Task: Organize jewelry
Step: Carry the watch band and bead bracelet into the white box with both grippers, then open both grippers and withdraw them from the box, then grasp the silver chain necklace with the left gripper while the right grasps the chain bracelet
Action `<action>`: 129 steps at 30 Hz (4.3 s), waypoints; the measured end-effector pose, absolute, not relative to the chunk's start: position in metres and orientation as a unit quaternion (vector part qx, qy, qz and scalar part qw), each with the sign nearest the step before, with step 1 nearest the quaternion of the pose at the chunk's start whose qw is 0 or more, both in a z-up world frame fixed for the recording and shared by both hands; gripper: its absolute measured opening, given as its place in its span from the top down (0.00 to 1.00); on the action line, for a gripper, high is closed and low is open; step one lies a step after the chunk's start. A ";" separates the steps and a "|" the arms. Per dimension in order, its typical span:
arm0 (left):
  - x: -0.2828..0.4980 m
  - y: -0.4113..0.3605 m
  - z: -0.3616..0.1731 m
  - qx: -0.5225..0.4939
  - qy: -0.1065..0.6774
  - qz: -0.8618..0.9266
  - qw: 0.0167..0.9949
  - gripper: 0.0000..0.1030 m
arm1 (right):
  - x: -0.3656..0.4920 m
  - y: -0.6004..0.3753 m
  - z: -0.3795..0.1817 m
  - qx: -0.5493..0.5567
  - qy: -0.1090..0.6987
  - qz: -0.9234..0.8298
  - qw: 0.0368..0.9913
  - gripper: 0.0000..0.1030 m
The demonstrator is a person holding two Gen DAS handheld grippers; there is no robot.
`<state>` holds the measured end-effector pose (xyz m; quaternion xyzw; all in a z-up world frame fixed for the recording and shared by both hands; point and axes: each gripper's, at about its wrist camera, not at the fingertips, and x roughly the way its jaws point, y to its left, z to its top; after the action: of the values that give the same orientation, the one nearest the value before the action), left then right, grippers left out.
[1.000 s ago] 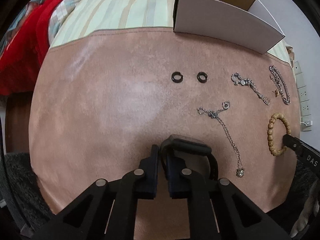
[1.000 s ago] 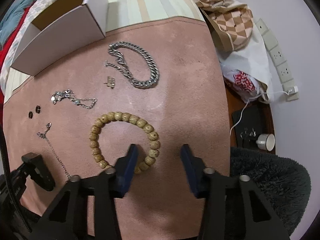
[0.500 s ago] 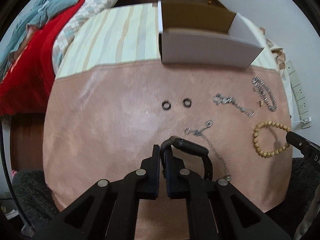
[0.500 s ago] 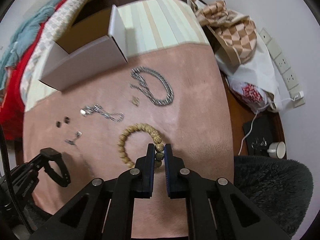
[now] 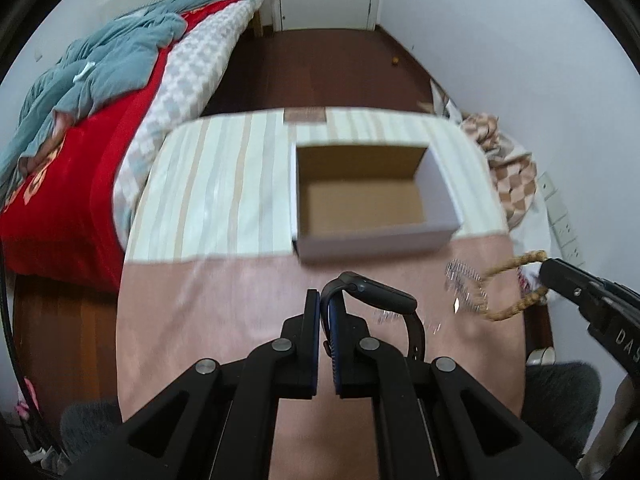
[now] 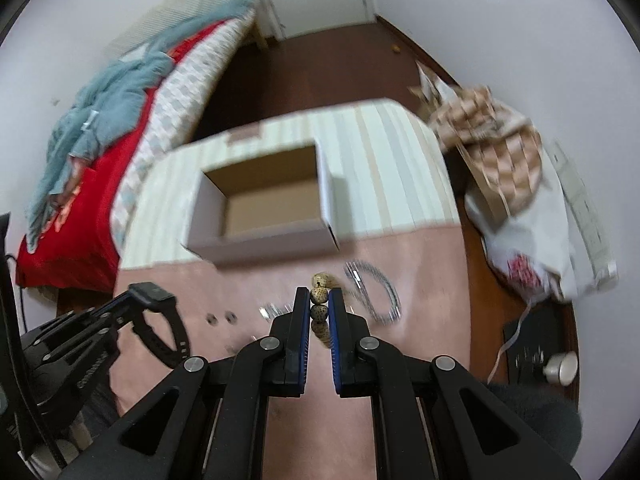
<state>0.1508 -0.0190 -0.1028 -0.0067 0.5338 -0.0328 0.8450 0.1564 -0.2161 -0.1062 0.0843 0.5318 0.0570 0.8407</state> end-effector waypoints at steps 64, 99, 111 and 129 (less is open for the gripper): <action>0.201 0.010 -0.081 0.044 0.479 0.050 0.875 0.00 | 0.236 -0.175 -0.126 -0.013 0.557 0.033 0.830 0.02; 0.085 0.009 -0.152 0.012 0.529 0.037 0.848 0.00 | 0.108 -0.227 -0.156 0.051 0.565 -0.006 0.823 0.02; 0.040 -0.081 -0.234 0.044 0.603 -0.064 0.794 0.17 | 0.081 -0.282 -0.227 0.071 0.597 -0.048 0.798 0.03; 0.036 -0.111 -0.240 0.085 0.594 -0.107 0.793 0.93 | 0.074 -0.314 -0.234 0.102 0.588 -0.058 0.800 0.07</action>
<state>0.0365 -0.1110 -0.2395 0.0847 0.5937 -0.1072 0.7930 0.0742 -0.3135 -0.2340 0.1023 0.5878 -0.0585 0.8004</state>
